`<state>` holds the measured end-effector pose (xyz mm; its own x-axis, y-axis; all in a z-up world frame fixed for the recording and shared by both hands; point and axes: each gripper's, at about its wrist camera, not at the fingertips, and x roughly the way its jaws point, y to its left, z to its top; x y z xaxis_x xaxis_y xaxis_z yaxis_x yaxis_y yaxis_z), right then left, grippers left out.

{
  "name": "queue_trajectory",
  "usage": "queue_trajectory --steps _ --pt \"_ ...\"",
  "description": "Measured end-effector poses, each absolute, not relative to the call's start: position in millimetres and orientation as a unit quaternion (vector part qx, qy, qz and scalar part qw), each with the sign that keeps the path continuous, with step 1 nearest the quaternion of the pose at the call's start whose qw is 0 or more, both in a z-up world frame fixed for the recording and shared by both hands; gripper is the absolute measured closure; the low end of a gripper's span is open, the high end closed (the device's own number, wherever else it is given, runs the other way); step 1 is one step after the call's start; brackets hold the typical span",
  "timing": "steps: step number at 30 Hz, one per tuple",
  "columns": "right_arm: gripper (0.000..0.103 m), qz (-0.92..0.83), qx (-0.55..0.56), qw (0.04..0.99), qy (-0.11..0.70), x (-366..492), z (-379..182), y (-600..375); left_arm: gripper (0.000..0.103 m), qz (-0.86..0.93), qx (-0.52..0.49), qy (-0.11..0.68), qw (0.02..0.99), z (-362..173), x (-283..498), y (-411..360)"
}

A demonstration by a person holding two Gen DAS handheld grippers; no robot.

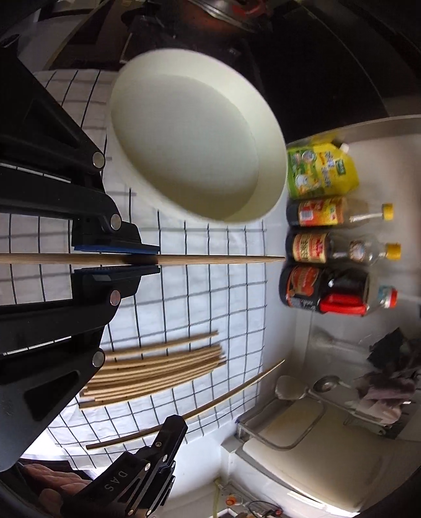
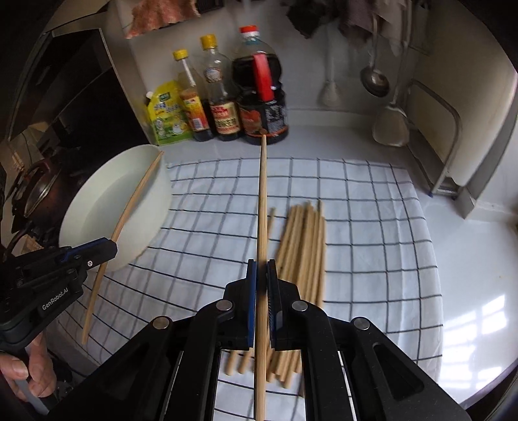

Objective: Organize utensils
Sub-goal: 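Lift the held chopsticks and carry both tools over the white basin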

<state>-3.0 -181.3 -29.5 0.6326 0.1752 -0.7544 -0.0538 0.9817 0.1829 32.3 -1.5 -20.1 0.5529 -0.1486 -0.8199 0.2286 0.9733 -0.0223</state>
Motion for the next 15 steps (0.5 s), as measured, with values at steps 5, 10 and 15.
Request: queue_trajectory --steps 5,10,15 --pt "0.097 0.126 0.054 0.903 0.406 32 -8 -116 0.096 -0.053 0.023 0.443 0.895 1 43 69" --pt "0.097 0.170 0.045 0.899 0.402 73 -2 -54 0.096 -0.017 0.010 0.434 0.901 13 69 129" --pt "0.097 0.185 0.052 0.885 0.423 118 -18 -6 0.096 -0.005 0.007 0.443 0.896 -2 105 165"
